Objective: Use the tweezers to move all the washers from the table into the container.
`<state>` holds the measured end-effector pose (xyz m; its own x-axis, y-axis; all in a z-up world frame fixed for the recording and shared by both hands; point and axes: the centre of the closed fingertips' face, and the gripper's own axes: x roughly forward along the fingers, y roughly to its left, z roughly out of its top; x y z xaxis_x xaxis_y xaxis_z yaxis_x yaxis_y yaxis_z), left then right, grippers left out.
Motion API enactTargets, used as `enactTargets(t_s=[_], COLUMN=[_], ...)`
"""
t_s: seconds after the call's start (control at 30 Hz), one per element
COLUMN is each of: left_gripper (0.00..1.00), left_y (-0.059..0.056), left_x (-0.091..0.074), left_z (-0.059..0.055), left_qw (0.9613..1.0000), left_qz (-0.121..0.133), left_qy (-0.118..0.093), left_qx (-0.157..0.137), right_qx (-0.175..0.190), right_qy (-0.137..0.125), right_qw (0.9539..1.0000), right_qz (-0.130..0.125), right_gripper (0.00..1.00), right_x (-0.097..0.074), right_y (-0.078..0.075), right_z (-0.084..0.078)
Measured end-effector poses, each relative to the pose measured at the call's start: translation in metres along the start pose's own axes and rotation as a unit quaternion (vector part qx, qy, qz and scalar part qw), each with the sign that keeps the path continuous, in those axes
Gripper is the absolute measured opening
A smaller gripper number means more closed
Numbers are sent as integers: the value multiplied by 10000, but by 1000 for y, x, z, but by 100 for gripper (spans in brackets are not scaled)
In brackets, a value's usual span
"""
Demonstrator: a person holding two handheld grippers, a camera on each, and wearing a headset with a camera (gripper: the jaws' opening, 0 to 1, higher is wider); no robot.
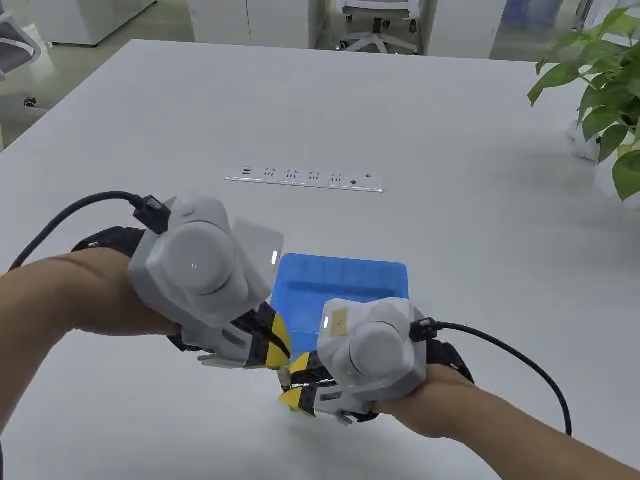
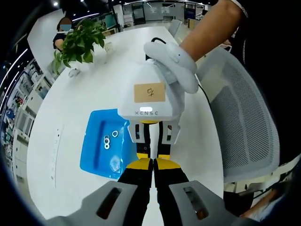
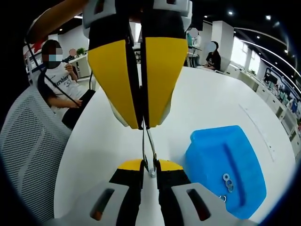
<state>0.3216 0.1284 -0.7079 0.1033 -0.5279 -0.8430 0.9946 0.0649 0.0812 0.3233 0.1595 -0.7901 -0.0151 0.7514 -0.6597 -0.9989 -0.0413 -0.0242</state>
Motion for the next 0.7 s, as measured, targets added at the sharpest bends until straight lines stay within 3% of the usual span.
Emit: enactTargets(t_s=[0.7], left_gripper=[5], left_y=[-1], left_x=[7], left_z=[0], left_qw=[9999], left_qz=[-57], left_qy=[-58], left_qx=[-92], right_qx=[54], right_qy=[-4], right_qw=[10000], right_qz=[30], right_gripper=[12], right_x=[3], right_y=[2], right_z=[-4])
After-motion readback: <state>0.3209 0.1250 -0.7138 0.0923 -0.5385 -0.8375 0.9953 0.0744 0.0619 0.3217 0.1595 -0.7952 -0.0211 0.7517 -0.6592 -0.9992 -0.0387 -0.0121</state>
